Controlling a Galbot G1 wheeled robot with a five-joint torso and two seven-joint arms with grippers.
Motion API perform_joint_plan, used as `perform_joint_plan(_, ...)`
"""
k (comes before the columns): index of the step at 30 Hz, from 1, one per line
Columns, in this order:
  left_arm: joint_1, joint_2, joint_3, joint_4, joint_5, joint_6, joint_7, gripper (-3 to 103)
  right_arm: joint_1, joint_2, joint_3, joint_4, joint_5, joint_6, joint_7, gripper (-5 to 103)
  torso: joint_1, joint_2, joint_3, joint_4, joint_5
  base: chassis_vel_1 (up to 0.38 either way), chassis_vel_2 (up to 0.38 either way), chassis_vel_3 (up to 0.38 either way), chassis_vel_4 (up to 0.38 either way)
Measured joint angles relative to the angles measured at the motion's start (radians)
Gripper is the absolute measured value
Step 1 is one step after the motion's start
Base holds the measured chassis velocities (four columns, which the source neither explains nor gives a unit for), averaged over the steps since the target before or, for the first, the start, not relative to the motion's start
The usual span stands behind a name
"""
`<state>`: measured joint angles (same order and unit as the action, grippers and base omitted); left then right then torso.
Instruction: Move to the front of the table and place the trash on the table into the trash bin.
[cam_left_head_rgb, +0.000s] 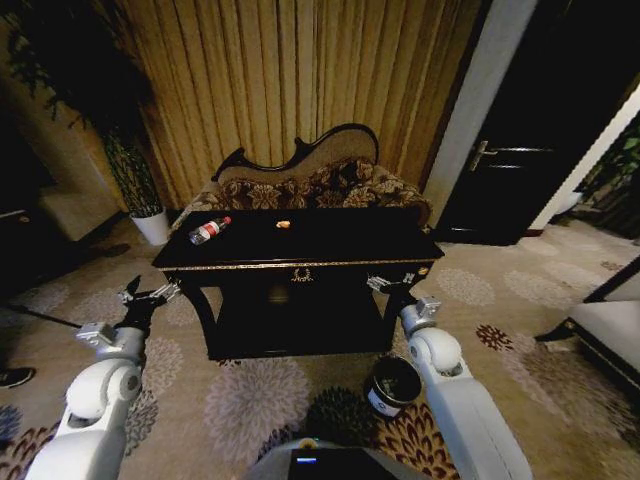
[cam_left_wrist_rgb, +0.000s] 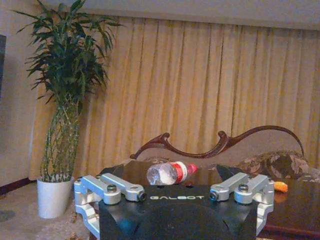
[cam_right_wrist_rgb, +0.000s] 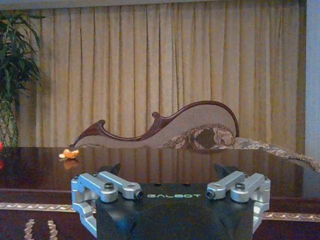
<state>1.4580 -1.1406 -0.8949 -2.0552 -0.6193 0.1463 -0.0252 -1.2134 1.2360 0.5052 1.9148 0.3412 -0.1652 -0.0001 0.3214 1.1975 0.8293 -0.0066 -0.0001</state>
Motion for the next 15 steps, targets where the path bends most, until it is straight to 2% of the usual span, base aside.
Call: perform_joint_plan(15,0.002,-0.003,0.003,-0.004,0.004,0.000,0.001,100,-0.002,0.000,-0.003,0.003,0.000,0.000,0.000,100,0.000,0.000,0.000,0.0001,-0.0001,-0.108,0.101,0.108,-0.102)
